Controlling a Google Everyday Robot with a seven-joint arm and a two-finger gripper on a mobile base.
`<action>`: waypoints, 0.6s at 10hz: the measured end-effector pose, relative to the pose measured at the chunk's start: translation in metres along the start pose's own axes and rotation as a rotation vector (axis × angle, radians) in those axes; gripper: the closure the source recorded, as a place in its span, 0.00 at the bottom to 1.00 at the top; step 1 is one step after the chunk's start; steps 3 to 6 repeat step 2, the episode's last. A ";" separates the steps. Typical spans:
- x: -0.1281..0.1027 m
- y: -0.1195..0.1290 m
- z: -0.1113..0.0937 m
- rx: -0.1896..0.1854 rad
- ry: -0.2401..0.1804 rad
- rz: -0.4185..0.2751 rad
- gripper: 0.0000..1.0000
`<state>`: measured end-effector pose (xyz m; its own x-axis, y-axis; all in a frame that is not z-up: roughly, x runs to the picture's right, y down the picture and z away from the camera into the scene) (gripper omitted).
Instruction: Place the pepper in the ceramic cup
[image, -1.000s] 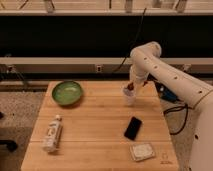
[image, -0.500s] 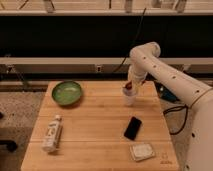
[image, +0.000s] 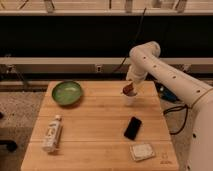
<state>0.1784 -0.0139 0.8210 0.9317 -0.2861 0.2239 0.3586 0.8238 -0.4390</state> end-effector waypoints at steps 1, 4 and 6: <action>-0.005 -0.003 0.000 0.001 -0.002 -0.002 0.20; -0.007 -0.005 -0.002 0.004 -0.003 -0.001 0.20; -0.007 -0.005 -0.002 0.004 -0.003 -0.001 0.20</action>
